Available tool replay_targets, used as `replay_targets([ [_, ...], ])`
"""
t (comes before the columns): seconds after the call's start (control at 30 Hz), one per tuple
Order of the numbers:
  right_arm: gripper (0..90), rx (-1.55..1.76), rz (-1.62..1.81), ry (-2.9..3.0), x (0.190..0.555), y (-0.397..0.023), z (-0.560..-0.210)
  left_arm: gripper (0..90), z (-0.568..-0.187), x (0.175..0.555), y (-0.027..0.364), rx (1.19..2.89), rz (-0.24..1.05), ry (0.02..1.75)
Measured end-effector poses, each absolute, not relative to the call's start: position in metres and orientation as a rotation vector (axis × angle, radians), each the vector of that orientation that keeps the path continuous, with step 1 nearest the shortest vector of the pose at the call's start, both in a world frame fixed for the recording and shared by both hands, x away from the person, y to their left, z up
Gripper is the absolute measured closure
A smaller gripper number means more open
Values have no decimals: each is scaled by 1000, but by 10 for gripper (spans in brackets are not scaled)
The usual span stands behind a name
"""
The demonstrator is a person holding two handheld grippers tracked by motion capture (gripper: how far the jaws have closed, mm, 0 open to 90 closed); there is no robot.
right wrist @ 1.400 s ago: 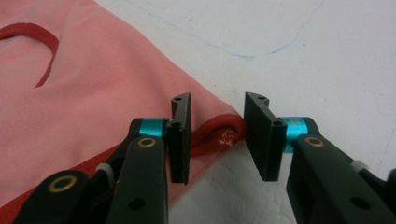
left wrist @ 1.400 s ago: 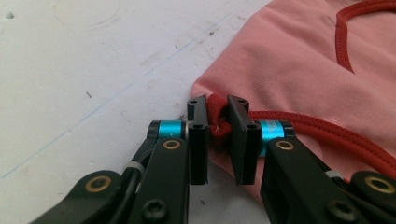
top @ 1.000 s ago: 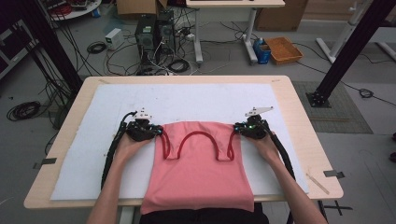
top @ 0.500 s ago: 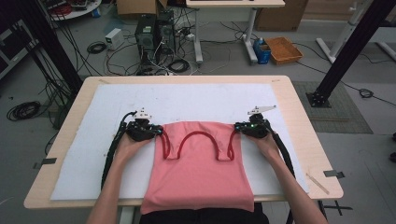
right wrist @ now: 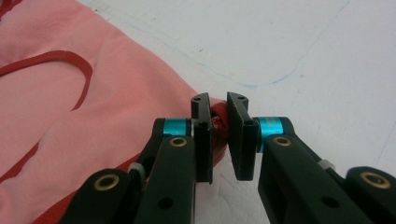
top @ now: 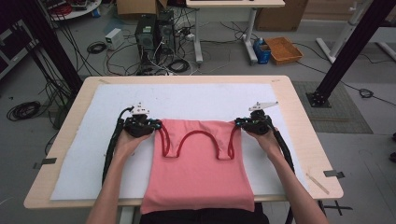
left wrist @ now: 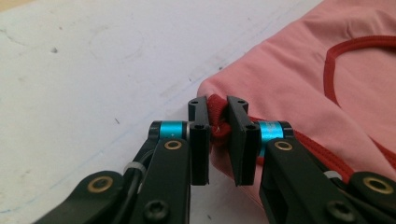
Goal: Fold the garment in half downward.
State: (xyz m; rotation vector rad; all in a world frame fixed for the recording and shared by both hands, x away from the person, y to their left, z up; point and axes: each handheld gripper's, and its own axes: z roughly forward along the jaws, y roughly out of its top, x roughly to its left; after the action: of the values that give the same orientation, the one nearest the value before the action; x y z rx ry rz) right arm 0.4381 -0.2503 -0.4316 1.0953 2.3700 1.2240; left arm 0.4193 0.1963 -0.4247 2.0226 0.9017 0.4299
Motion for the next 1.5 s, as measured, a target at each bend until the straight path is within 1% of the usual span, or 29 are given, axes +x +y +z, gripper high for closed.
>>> replay_targets([
  [0.07,817,1095,1218,2366,440,-249,-429,798,-423,421,199,1991,435,916],
  [0.2,817,1091,1212,2353,446,-248,-419,800,-418,429,202,1993,438,965],
  [0.4,818,1109,1224,2311,456,-249,-405,801,-406,437,203,1976,453,979],
  [0.57,819,1114,1227,2294,462,-247,-399,803,-400,445,200,1963,475,981],
  [0.67,819,1140,1236,2266,467,-249,-399,804,-400,451,200,1954,467,1011],
  [0.87,819,1147,1200,2273,482,-248,-393,805,-395,464,196,1943,489,1024],
  [0.93,819,1157,1201,2258,488,-248,-391,806,-393,471,197,1934,472,1042],
  [1.2,819,1176,1175,2230,512,-247,-379,806,-383,496,195,1914,490,1072],
  [1.5,818,1157,1169,2199,538,-246,-363,805,-374,520,197,1892,490,1062],
])
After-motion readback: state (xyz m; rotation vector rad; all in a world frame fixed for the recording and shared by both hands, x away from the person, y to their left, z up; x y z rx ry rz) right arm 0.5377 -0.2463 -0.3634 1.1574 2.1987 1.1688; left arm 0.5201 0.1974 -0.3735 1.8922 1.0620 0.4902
